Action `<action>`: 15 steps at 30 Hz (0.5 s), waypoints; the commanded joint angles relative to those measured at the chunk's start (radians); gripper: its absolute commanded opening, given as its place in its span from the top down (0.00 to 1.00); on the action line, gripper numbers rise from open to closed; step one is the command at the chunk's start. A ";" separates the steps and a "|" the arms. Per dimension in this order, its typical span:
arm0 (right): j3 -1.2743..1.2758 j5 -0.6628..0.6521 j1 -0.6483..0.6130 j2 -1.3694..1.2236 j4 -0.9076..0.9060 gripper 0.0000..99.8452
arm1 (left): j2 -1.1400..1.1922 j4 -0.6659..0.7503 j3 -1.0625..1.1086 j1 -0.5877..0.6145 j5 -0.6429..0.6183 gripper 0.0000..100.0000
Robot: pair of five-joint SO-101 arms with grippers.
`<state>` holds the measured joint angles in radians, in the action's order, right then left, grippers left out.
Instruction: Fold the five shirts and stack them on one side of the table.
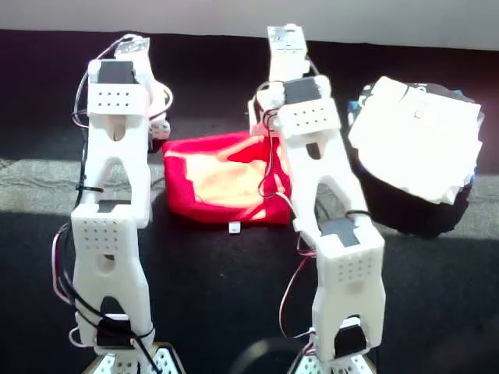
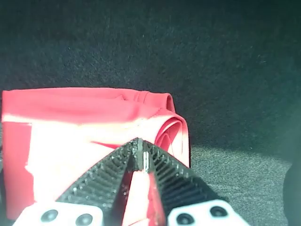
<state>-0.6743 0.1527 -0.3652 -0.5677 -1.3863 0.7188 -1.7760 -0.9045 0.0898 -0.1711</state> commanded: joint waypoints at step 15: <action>-0.120 -0.077 0.056 -0.234 0.018 0.99 | -0.607 0.588 1.213 -0.183 0.002 0.99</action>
<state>-0.7403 0.0882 -0.3529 -0.8055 -1.3832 0.1711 -1.2421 0.2325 -0.1020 -0.1741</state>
